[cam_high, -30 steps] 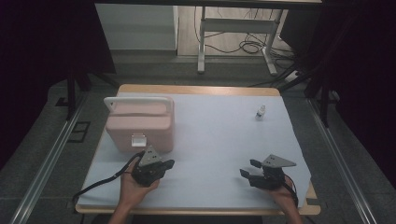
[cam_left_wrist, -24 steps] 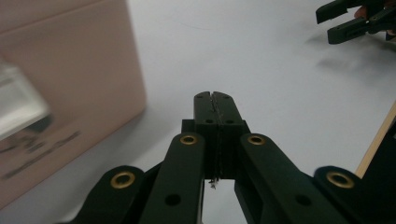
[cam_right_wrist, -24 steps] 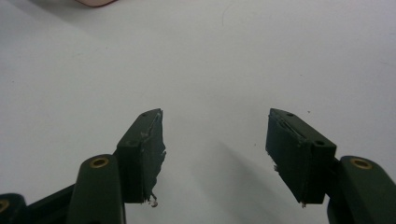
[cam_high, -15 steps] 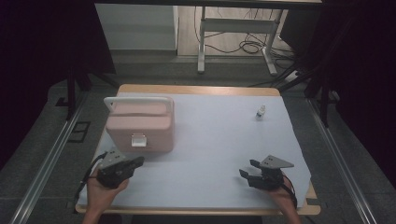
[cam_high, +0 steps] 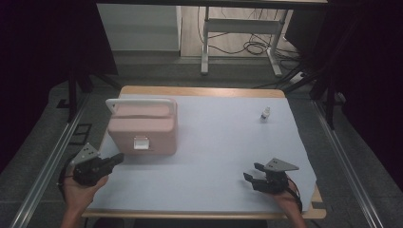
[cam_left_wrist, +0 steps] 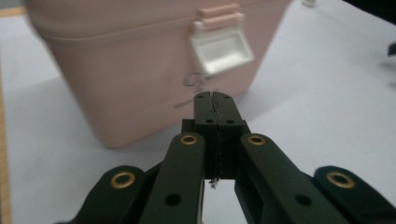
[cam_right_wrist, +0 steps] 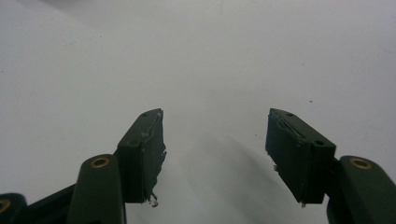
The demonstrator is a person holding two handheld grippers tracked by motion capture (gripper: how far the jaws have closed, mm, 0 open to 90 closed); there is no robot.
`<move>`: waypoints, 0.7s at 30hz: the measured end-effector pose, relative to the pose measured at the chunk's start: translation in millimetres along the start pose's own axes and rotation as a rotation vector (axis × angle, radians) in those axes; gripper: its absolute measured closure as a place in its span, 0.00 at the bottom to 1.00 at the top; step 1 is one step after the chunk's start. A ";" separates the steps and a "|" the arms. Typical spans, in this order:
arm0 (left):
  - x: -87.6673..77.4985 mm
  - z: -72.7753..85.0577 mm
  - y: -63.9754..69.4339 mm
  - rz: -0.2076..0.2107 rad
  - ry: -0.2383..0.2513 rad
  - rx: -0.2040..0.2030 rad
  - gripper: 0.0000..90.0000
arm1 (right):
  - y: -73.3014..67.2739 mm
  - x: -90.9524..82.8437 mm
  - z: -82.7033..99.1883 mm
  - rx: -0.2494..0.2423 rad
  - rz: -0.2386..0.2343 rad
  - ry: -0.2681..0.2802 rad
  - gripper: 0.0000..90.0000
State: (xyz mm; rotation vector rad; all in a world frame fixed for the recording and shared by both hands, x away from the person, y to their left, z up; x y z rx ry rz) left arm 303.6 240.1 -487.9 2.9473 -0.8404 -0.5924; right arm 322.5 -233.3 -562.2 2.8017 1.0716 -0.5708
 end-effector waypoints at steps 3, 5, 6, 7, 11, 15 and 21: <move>3.4 -0.1 -17.3 -0.038 -0.019 -0.011 1.00 | -3.0 0.0 -1.9 -0.006 -0.007 0.003 0.42; 4.4 -1.1 -27.9 -0.054 -0.027 -0.018 1.00 | -3.8 -1.5 -3.9 -0.009 -0.011 0.009 0.42; 4.8 -1.7 -31.4 -0.056 -0.029 -0.021 1.00 | -3.6 -2.0 -4.5 -0.009 -0.007 0.012 0.42; 5.0 -2.5 -34.5 -0.062 -0.033 -0.018 1.00 | -3.3 -2.5 -5.0 -0.005 -0.006 0.014 0.42; 5.1 -8.1 -44.0 -0.071 -0.036 -0.020 1.00 | -3.1 -2.3 -4.2 -0.006 -0.003 0.010 0.42; 8.5 -12.4 -52.5 -0.069 -0.039 -0.027 1.00 | -3.6 -1.1 -3.4 -0.010 -0.005 0.005 0.42; 15.8 -23.4 -66.1 -0.079 -0.061 -0.023 1.00 | -8.8 -3.0 -7.5 -0.023 -0.021 0.019 0.42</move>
Point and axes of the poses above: each handheld gripper's, and its own axes: x roughly forward along the jaws, z roughly out of its underside, y roughly to its right, the point moved 8 cm from there along x, roughly forward along the jaws, and after that the axes turned 13 degrees about y, right-handed, at the moved point
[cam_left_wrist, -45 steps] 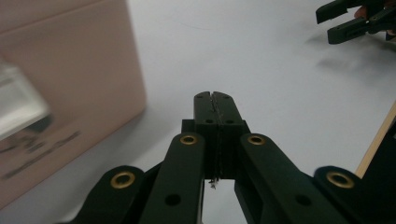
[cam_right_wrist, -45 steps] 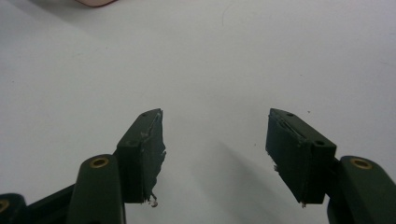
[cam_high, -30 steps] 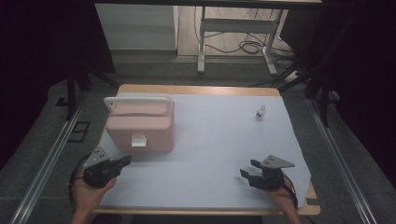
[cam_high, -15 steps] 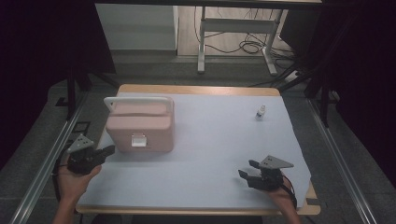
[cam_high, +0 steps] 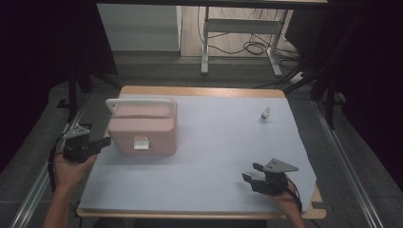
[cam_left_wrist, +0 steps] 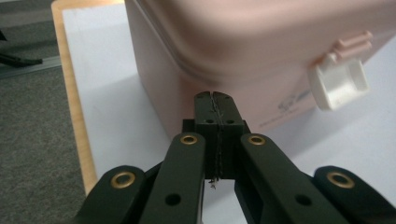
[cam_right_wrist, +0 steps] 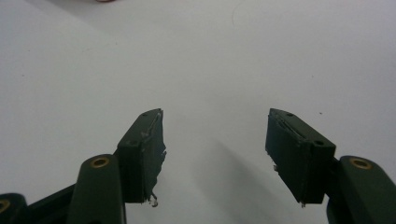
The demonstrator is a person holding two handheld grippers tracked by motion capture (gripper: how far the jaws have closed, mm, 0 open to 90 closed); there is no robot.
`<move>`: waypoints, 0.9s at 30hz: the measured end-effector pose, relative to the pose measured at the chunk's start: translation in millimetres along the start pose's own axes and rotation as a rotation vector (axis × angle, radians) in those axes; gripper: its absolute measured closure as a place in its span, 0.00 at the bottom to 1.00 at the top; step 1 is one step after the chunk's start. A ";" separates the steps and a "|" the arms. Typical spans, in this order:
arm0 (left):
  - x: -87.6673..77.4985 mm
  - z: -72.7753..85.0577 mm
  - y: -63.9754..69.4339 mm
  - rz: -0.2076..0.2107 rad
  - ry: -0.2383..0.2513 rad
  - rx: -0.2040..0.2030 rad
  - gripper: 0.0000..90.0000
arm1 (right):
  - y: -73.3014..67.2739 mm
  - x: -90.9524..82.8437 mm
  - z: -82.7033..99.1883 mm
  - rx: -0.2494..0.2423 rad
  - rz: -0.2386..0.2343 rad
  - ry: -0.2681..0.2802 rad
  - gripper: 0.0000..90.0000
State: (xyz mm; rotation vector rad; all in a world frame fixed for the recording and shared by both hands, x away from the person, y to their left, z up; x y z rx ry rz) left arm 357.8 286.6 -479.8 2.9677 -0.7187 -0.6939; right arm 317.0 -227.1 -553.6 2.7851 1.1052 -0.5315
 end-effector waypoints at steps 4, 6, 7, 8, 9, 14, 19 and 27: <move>5.2 -3.7 -14.1 -0.016 -0.024 -0.013 1.00 | -1.3 0.4 -1.6 -0.006 -0.006 0.004 0.42; 8.4 -5.4 -21.4 -0.020 -0.029 -0.020 1.00 | -0.6 0.4 -1.4 -0.006 -0.003 0.002 0.42; 9.9 -5.8 -23.8 -0.022 -0.032 -0.019 1.00 | -0.1 0.2 -1.1 -0.005 0.000 0.002 0.42; 12.4 -6.3 -26.4 -0.022 -0.036 -0.018 1.00 | 0.0 0.1 -0.9 -0.003 0.000 0.002 0.42; 15.8 -6.6 -29.2 -0.020 -0.043 -0.019 1.00 | 0.1 0.1 -0.7 -0.002 0.002 0.003 0.42; 33.6 -8.0 -39.3 -0.016 -0.065 -0.024 1.00 | 0.2 0.4 -0.3 -0.007 0.004 -0.003 0.42; 55.2 -7.8 -44.4 0.017 -0.080 -0.052 1.00 | 0.5 2.2 1.6 -0.008 0.004 -0.012 0.42; 78.4 -4.2 -53.5 0.032 -0.093 -0.070 1.00 | 0.5 1.6 0.9 -0.019 0.009 -0.010 0.42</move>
Point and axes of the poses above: each handheld gripper's, and its own axes: x roughly forward along the jaws, z roughly out of its underside, y roughly to its right, the point moved 8 cm from there along x, roughly forward along the jaws, and after that the axes turned 13 degrees about y, right-handed, at the moved point
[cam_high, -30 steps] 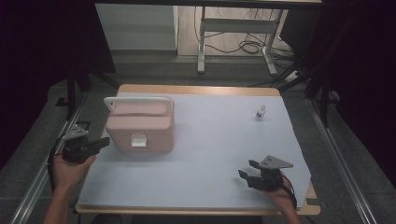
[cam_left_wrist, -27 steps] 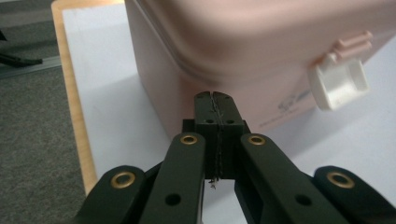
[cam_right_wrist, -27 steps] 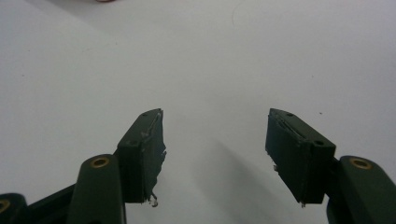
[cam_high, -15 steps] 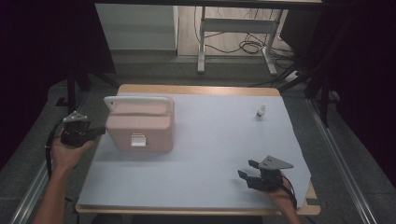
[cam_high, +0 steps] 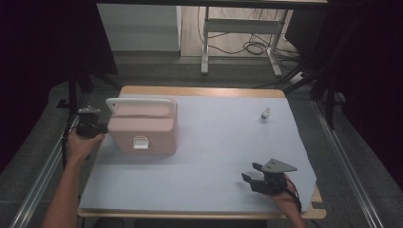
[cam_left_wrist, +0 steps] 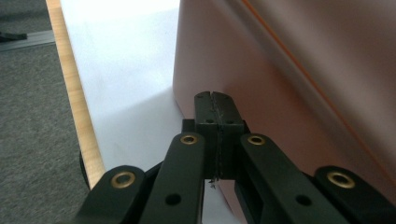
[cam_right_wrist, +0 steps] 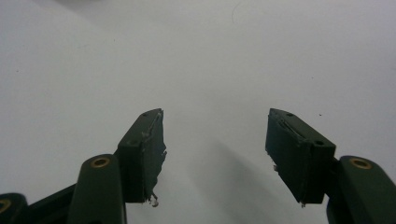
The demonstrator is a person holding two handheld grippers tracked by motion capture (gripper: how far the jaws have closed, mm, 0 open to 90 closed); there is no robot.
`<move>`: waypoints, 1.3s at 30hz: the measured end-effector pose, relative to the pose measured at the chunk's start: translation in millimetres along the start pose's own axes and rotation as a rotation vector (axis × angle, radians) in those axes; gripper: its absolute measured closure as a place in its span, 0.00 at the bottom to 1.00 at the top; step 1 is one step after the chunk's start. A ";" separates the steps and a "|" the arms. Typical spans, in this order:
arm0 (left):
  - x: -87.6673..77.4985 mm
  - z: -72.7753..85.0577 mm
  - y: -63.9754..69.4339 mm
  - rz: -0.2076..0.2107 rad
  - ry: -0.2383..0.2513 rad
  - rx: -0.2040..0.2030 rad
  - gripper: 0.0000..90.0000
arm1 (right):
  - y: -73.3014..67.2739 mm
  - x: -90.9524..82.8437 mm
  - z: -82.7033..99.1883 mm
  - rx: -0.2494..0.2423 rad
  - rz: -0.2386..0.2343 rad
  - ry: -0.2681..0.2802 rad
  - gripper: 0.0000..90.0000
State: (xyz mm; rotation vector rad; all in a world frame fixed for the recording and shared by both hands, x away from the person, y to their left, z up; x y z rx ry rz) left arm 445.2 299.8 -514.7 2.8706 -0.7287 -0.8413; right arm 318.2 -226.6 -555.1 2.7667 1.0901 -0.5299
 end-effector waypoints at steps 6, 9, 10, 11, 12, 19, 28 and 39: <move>5.8 -2.3 -0.9 0.002 0.005 -0.008 1.00 | 0.6 0.7 1.6 0.001 0.002 -0.007 0.42; 8.4 -3.2 0.7 0.004 0.005 -0.003 1.00 | -0.7 1.8 1.5 -0.005 -0.001 -0.007 0.42; 9.2 -3.7 1.5 0.007 0.004 -0.002 1.00 | -1.3 2.0 1.4 -0.005 -0.003 -0.008 0.42; 9.8 -3.9 2.2 0.008 0.004 0.000 1.00 | -1.6 2.3 1.5 -0.006 -0.005 -0.008 0.42; 10.8 -4.2 3.2 0.012 0.005 0.002 1.00 | -1.8 2.5 1.6 -0.007 -0.005 -0.008 0.42; 17.0 -5.4 13.9 0.030 0.006 0.012 1.00 | -0.2 1.2 0.9 -0.011 0.001 0.001 0.42; 25.5 -10.4 33.5 0.068 0.000 0.045 1.00 | -1.0 1.6 1.6 -0.013 -0.001 -0.004 0.41; 42.0 -12.3 62.4 0.131 0.009 0.059 1.00 | 0.8 0.8 2.4 -0.012 0.002 -0.005 0.41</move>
Point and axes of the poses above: each handheld gripper's, and its own axes: x roughly forward along the jaws, z roughly out of its underside, y roughly to its right, the point moved 8 cm from there along x, roughly forward along the jaws, and after that the axes turned 13 degrees about y, right-handed, at the moved point
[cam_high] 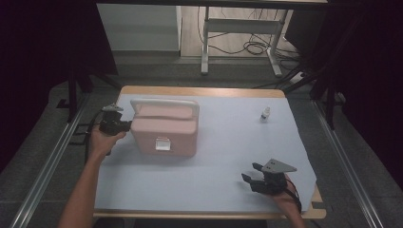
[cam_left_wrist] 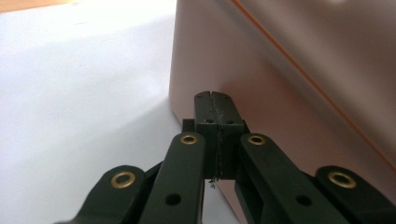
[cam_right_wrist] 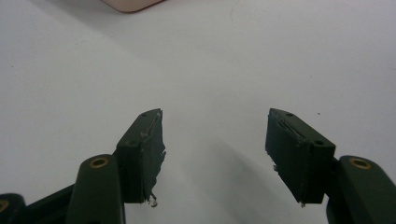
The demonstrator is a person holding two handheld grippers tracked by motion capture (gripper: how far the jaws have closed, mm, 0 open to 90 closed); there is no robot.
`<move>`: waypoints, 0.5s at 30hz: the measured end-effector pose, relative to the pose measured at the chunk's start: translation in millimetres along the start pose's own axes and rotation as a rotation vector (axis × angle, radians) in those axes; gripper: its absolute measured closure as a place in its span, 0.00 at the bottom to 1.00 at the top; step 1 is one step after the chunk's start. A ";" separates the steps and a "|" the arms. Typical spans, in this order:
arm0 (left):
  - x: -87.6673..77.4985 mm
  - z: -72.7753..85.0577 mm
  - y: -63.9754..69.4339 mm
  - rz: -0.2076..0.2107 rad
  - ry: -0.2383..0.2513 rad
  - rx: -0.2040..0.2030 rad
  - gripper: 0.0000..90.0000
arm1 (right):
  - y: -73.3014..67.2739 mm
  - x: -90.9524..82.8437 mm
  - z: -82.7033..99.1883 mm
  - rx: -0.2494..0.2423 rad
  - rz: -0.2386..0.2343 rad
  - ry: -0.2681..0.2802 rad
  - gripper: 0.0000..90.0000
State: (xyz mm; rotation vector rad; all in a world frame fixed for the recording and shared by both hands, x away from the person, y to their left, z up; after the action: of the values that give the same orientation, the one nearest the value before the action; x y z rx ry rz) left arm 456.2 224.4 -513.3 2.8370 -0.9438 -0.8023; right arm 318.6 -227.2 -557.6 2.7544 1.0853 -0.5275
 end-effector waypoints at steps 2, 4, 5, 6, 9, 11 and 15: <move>2.4 -0.1 3.3 0.006 -0.004 0.007 1.00 | 0.3 0.1 0.3 -0.001 0.001 -0.001 0.41; 4.8 -0.2 7.4 0.014 -0.009 0.011 1.00 | 0.3 0.4 0.7 -0.002 0.001 -0.003 0.41; 6.1 -0.2 9.2 0.016 -0.010 0.013 1.00 | 0.3 0.5 1.0 -0.001 0.000 -0.004 0.41; 7.0 -0.2 10.6 0.020 -0.011 0.016 1.00 | 0.2 0.7 1.1 0.000 0.000 -0.005 0.41; 10.2 -0.1 15.7 0.030 -0.019 0.025 1.00 | -0.1 1.1 1.5 -0.001 -0.001 -0.007 0.41; 11.7 0.1 18.8 0.034 -0.021 0.030 1.00 | -0.2 0.9 1.5 -0.002 -0.001 -0.008 0.41; 14.2 1.1 24.1 0.046 -0.024 0.038 1.00 | 0.2 0.8 1.4 -0.002 0.000 -0.005 0.41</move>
State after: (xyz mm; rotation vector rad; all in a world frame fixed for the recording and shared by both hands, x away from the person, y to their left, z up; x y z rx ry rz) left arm 452.0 196.8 -516.0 2.8325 -1.0338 -0.8250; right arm 319.0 -227.2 -559.2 2.7502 1.0835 -0.5333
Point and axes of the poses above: each handheld gripper's, and its own axes: x roughly forward along the jaws, z roughly out of its underside, y roughly to its right, the point moved 8 cm from there along x, roughly forward along the jaws, and after that the axes turned 13 degrees about y, right-handed, at the moved point
